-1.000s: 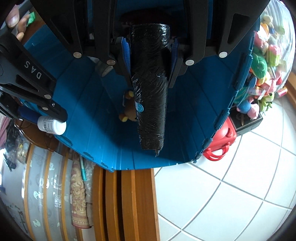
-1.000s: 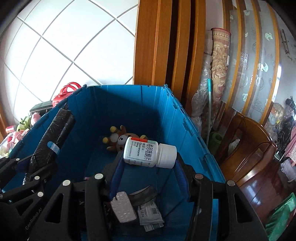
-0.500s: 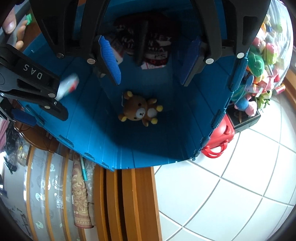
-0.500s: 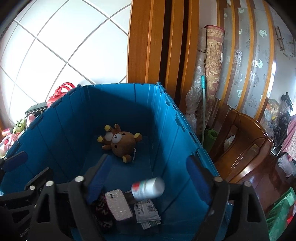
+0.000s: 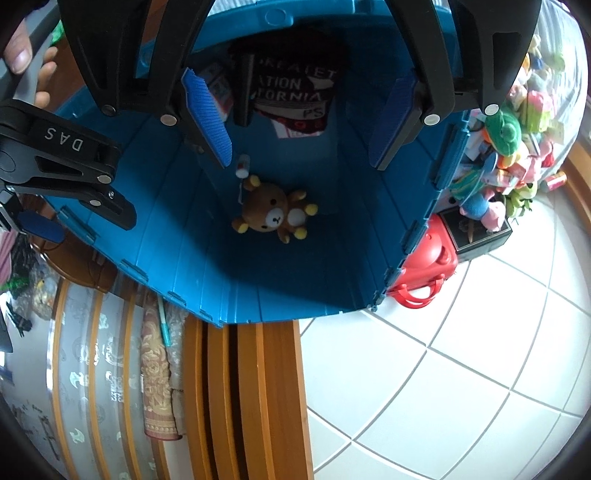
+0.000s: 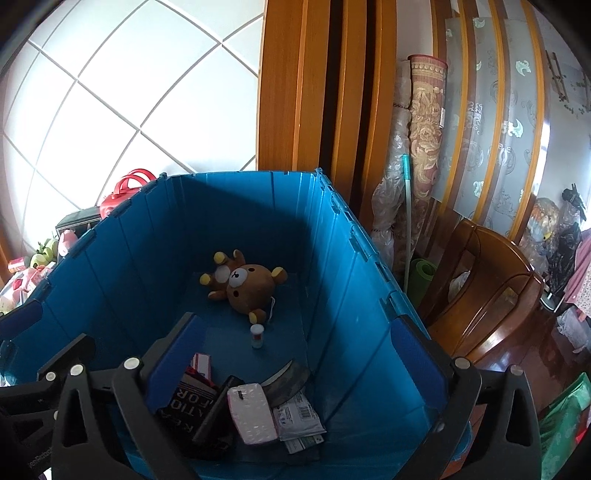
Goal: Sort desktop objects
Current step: 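Move both tools back over the pile on the table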
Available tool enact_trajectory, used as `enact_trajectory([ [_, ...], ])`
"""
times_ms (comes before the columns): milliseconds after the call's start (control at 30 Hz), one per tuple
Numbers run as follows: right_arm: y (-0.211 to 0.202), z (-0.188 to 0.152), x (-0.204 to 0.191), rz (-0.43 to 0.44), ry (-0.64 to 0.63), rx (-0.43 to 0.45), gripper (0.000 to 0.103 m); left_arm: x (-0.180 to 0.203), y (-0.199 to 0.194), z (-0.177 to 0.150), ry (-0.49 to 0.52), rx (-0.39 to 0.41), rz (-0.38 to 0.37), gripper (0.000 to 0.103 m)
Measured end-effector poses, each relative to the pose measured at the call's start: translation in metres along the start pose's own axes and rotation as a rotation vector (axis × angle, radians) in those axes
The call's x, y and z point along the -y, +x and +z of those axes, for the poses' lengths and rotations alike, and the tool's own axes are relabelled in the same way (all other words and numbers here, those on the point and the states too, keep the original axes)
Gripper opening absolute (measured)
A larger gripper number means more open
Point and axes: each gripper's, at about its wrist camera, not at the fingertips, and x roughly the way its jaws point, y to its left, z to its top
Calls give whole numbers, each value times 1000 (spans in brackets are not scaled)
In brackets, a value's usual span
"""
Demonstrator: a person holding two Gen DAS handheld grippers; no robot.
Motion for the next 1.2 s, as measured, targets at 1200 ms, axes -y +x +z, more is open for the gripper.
enact_trajectory([
  [1200,-70,-9,-249,422,-176,112,103,-270,-76,-114,-267,-14,366,81],
])
